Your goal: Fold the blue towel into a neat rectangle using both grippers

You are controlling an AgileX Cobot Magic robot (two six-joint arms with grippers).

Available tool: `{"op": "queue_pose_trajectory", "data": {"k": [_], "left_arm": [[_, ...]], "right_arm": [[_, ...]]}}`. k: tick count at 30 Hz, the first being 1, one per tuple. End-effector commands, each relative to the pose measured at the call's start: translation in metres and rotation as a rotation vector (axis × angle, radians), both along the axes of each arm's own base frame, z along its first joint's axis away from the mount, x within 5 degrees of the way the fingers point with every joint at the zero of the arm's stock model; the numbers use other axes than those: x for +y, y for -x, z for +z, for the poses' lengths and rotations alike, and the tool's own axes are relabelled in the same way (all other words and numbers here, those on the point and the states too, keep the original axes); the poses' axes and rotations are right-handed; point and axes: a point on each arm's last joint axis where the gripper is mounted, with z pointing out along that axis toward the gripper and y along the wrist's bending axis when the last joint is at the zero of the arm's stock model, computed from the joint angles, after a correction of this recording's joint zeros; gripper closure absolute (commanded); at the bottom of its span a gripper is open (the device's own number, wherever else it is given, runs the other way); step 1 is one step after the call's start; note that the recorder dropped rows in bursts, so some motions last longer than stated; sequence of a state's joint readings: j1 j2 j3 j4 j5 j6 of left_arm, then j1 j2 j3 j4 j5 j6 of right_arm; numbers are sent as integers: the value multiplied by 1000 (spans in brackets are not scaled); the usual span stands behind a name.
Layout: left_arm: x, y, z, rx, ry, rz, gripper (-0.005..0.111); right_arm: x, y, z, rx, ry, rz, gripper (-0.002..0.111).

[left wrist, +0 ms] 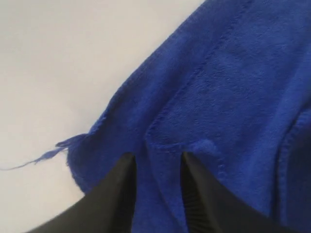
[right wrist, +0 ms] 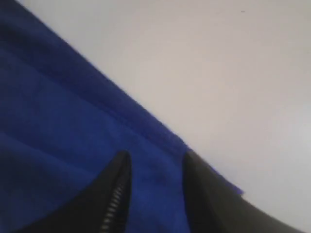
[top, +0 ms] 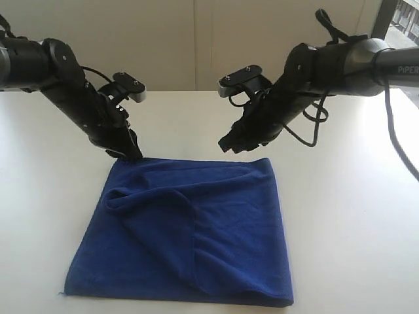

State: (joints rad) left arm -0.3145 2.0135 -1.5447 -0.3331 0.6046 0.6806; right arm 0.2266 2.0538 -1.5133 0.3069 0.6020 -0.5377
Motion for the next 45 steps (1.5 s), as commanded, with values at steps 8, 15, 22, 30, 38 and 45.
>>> {"op": "queue_pose_trajectory", "data": {"k": [8, 15, 22, 30, 38, 45], "left_arm": [[-14, -3, -29, 61, 52, -25, 57], [-12, -5, -37, 56, 16, -24, 63], [-12, -7, -37, 40, 17, -16, 88], [-11, -11, -37, 0, 5, 1, 91], [-7, -8, -37, 39, -24, 27, 88], [-8, -8, -36, 39, -20, 29, 55]], "right_arm": [[13, 16, 5, 125, -143, 140, 73], [13, 16, 5, 123, -143, 139, 73], [13, 16, 5, 123, -143, 139, 73], [13, 16, 5, 123, -143, 139, 73], [12, 15, 5, 117, -142, 136, 73], [12, 15, 5, 114, -142, 135, 73]]}}
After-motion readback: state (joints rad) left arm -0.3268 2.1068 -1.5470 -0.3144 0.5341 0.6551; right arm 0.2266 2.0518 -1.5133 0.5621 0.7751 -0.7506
